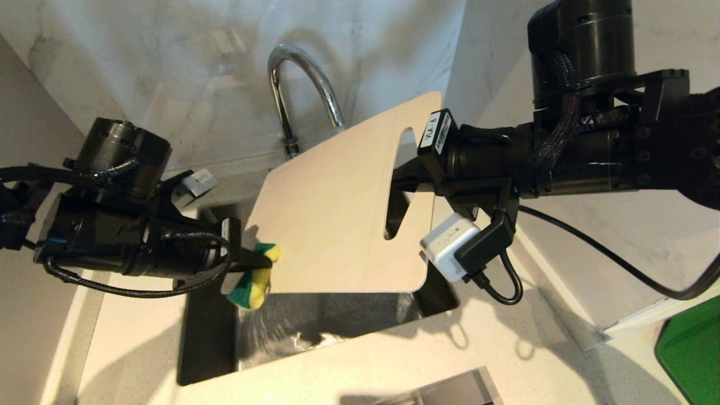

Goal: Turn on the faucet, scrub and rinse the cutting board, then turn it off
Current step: Scrub the cutting board underwater

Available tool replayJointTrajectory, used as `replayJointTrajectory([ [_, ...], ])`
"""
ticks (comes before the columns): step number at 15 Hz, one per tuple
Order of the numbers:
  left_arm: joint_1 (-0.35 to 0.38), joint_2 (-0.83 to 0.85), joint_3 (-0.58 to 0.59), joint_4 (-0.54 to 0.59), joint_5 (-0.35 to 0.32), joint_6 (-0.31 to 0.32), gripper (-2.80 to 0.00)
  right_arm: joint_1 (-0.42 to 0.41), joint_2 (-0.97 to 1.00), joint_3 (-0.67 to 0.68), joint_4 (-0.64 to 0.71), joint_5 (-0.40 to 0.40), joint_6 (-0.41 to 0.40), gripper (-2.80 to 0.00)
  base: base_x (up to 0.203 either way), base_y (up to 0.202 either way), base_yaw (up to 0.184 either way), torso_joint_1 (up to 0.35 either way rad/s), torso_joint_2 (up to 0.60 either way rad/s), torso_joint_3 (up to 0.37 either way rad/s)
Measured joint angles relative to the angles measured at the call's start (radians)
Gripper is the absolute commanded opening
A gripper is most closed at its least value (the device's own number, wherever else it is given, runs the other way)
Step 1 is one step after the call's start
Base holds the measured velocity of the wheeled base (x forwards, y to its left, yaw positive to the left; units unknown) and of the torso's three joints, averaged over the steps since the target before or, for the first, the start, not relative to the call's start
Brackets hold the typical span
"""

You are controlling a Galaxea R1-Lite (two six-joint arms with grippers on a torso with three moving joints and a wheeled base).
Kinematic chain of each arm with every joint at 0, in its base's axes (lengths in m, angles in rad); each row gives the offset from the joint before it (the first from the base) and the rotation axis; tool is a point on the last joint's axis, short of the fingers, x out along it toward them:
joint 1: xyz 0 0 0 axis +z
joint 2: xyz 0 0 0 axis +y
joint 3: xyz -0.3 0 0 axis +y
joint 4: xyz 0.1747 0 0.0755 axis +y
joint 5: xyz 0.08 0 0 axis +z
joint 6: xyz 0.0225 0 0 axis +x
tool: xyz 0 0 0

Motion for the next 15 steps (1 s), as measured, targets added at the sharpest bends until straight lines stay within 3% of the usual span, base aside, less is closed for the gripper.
replayJointTrajectory([
  [2,0.058,-0.037,0.053,-0.034,-0.062,0.003,-2.8,0.0,-0.004,-0.001,-0.001,0.003,0.004,-2.8,0.0,0.0,0.0,0.0,0.0,0.0],
  [5,0.163,-0.057,0.092,-0.04,-0.077,0.014,-2.8,-0.001,-0.016,0.0,-0.001,0.002,0.007,-2.8,0.0,0.0,0.0,0.0,0.0,0.0],
  [7,0.233,-0.054,0.109,-0.059,-0.079,0.055,-2.8,-0.001,-0.021,0.001,-0.001,0.002,0.009,-2.8,0.0,0.0,0.0,0.0,0.0,0.0],
  [15,0.364,-0.007,0.16,-0.138,-0.081,0.099,-2.8,-0.002,-0.046,0.019,0.001,0.0,0.008,-2.8,0.0,0.0,0.0,0.0,0.0,0.0],
])
